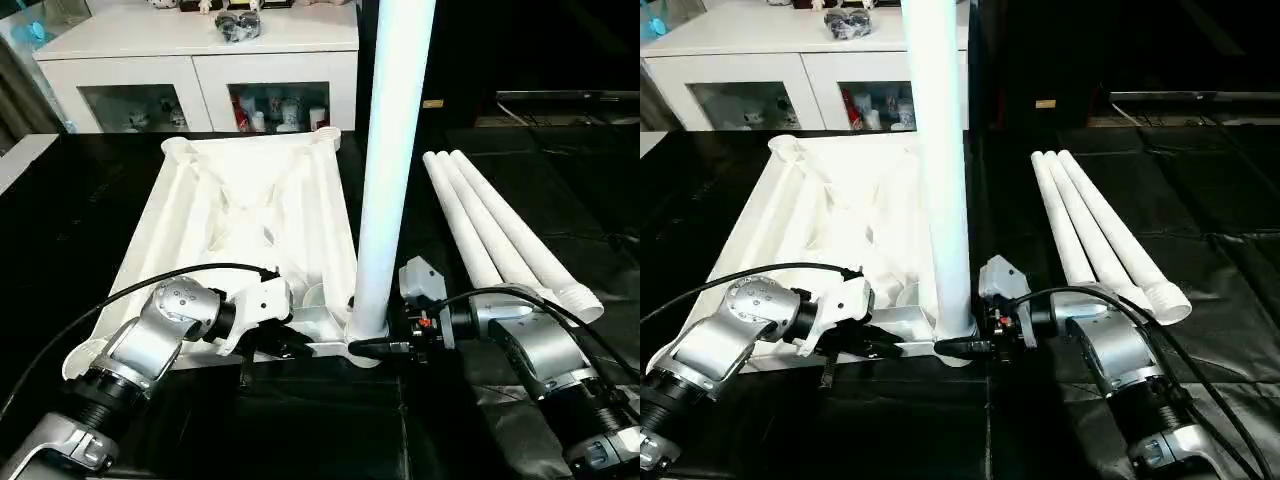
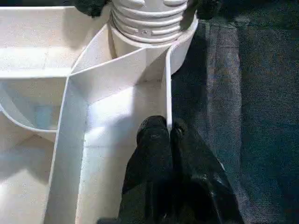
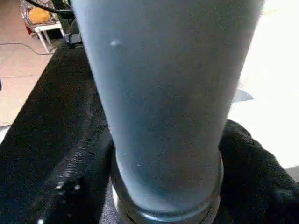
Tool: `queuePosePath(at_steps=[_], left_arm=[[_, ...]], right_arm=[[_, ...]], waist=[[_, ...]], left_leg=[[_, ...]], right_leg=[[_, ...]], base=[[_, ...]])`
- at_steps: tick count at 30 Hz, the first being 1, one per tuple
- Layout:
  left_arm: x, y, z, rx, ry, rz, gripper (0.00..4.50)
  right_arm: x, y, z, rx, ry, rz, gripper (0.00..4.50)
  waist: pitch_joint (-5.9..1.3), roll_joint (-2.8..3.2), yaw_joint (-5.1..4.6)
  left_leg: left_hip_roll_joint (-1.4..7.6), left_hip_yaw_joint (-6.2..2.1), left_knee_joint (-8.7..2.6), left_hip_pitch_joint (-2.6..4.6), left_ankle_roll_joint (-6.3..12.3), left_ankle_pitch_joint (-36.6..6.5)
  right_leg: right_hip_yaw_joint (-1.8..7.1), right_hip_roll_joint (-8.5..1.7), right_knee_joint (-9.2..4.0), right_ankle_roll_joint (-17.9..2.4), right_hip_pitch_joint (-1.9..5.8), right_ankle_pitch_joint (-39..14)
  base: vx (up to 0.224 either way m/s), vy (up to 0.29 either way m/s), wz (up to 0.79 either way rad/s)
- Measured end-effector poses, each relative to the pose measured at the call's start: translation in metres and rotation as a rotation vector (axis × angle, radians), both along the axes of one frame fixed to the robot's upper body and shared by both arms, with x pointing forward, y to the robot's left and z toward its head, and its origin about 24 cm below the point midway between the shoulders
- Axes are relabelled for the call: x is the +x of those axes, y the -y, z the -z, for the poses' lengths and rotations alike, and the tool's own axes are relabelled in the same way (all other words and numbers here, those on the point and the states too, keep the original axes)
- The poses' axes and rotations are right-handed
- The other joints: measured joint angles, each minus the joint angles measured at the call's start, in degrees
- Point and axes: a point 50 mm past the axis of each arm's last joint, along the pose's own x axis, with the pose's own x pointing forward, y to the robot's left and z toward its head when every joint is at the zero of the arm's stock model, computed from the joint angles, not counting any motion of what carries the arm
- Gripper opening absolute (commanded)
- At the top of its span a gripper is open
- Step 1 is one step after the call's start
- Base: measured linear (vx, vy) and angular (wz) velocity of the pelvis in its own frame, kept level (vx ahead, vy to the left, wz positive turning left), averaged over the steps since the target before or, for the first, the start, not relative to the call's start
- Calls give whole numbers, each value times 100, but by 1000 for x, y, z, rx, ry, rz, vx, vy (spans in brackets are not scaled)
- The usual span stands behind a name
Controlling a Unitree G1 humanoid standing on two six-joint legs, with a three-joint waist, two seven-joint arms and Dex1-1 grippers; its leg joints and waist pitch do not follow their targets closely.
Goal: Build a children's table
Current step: Rotate leg to tighten
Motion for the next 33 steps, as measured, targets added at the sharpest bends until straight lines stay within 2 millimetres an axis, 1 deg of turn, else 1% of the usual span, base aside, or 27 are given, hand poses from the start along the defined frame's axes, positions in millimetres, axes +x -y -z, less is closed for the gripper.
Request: queuePosePath(at_steps=[2, 5, 12, 15, 17, 19, 20, 24, 26, 31, 32, 33], left_arm=[[0, 0, 0, -1, 2, 2, 0], [0, 0, 0, -1, 4, 3, 0], [0, -1, 1, 5, -7, -6, 0], [1, 3, 2, -3, -16, -47, 0], [5, 4, 3, -11, -12, -120, 0], [10, 6, 4, -28, -15, -225, 0], [12, 9, 5, -37, -19, -285, 0], [19, 26, 8, -82, -29, -467, 0], [21, 32, 8, -95, -20, -541, 0], [24, 42, 6, -107, -8, -626, 0], [24, 44, 5, -108, -8, -641, 0], [24, 45, 5, -109, -6, -647, 0]], right_arm=[[0, 0, 0, 0, -2, 0, 282], [0, 0, 0, 1, -6, 0, 274], [-3, -2, 2, 21, -23, 13, 272], [-6, -5, 7, 47, -29, 85, 272], [-2, -9, 9, 61, -23, 180, 272], [4, -14, 12, 78, -14, 320, 272], [8, -17, 13, 90, -11, 410, 272], [23, -27, 16, 111, -2, 667, 272], [31, -33, 15, 95, 8, 747, 272], [39, -40, 11, 72, 36, 830, 272], [41, -41, 10, 71, 40, 844, 342], [41, -41, 10, 79, 38, 848, 342]], waist=[[0, 0, 0], [0, 0, 0], [-2, -1, 3], [-5, 0, -4], [-6, 0, -54], [-5, 1, -117], [-5, 4, -183], [-5, 5, -368], [-5, 5, -428], [-6, 6, -453], [-6, 6, -452], [-6, 6, -451]], left_leg=[[0, 0, 0, -1, 0, 0], [0, 0, 0, -1, 0, 0], [0, 0, 0, 0, 0, 0], [0, 3, 0, 4, -1, 0], [-1, 4, 1, 11, -2, 1], [-1, 3, 1, 16, -3, 1], [-3, 4, 0, 16, -4, 1], [-7, 1, 0, 25, -5, 2], [-7, -3, -1, 20, -4, 2], [-6, -7, -1, 11, -5, 2], [-6, -7, -1, 6, -4, 2], [-6, -7, -1, 4, -4, 1]], right_leg=[[0, 0, 0, 0, 0, 0], [0, 0, 0, 0, 0, 0], [0, 0, 1, 0, 3, 0], [1, -2, 1, 1, 17, 0], [2, -3, 6, 3, 23, 2], [2, -1, 7, 19, 22, -2], [4, -2, 5, 21, 20, -1], [4, -3, 3, 23, 20, 0], [3, -2, 2, 23, 17, 0], [2, 1, 2, 19, 11, 5], [2, 0, 1, -3, 9, 18], [2, 0, 0, 2, 8, 15]], base=[[0, 0, 0], [0, 0, 0], [0, 0, 0], [0, 0, 0], [0, 0, 0], [0, 0, 0], [0, 0, 0], [0, 0, 0], [0, 0, 0], [0, 0, 0], [0, 0, 0], [0, 0, 0]])
